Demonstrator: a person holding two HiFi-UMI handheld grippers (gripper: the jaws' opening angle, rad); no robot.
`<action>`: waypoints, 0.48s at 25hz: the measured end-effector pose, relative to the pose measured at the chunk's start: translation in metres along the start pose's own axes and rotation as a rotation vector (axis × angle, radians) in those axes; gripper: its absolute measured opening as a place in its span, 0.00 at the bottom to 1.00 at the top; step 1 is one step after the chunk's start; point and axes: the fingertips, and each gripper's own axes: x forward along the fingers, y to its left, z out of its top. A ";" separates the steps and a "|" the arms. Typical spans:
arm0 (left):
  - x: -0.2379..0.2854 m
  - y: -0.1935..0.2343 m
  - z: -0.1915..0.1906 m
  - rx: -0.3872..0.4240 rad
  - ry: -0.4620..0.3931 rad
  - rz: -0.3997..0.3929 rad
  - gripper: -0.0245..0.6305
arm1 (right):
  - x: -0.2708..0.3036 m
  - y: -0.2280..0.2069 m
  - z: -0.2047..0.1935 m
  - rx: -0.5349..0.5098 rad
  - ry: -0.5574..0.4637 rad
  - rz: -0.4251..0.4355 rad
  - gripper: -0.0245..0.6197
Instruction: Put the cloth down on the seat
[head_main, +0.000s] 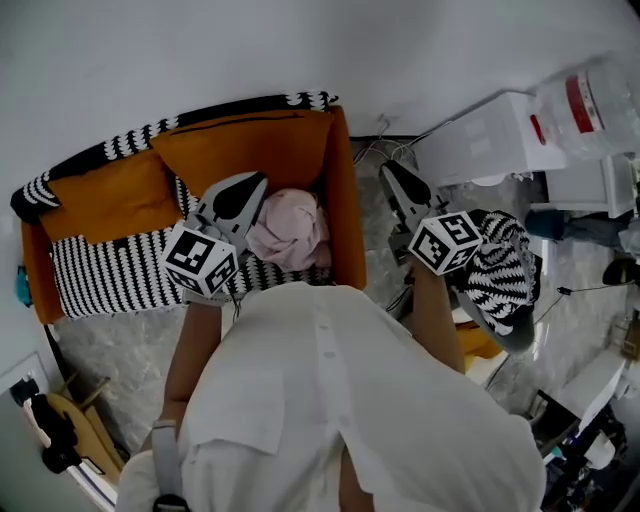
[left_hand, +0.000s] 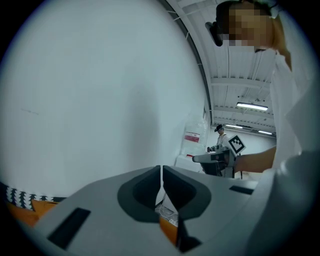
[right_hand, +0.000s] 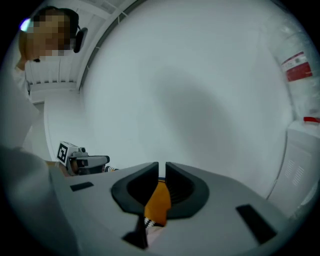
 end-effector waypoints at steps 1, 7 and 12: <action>-0.003 0.000 0.002 0.003 -0.007 0.006 0.08 | -0.005 0.004 0.004 -0.013 -0.023 0.002 0.10; -0.018 0.006 0.014 0.023 -0.035 0.042 0.08 | -0.022 0.025 0.023 -0.153 -0.093 0.016 0.05; -0.030 0.014 0.019 0.027 -0.051 0.077 0.08 | -0.034 0.027 0.039 -0.220 -0.124 -0.021 0.05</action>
